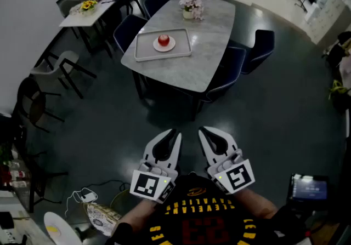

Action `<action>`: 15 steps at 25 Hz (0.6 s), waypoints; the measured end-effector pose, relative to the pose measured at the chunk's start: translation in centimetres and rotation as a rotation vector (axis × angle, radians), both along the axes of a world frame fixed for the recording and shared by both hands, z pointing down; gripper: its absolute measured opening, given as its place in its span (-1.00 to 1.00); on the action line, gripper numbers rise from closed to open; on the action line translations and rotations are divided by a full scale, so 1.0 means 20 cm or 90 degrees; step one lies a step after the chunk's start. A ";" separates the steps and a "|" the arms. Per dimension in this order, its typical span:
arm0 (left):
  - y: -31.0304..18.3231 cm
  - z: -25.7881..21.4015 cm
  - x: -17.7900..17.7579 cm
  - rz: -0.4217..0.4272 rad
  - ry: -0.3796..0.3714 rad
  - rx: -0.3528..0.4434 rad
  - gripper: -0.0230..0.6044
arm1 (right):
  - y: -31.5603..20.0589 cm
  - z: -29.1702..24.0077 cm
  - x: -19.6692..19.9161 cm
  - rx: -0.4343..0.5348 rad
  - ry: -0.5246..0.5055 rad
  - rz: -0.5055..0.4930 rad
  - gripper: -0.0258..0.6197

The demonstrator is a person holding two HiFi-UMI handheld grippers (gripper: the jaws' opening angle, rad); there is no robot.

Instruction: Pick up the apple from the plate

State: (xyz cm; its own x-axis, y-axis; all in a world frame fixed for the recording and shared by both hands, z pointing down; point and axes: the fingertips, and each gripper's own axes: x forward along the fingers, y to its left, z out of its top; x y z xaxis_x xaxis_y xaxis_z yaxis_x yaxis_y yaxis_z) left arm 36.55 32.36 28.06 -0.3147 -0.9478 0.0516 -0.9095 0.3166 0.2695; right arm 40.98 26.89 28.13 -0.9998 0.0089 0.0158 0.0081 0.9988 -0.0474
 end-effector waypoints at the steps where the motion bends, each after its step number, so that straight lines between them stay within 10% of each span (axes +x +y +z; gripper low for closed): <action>1: -0.02 0.00 -0.03 0.002 -0.003 0.013 -0.76 | -0.01 -0.01 -0.04 0.005 -0.011 0.001 -0.91; 15: -0.14 0.04 -0.59 0.006 0.005 0.021 -0.76 | -0.12 0.04 -0.61 -0.018 -0.046 0.007 -0.90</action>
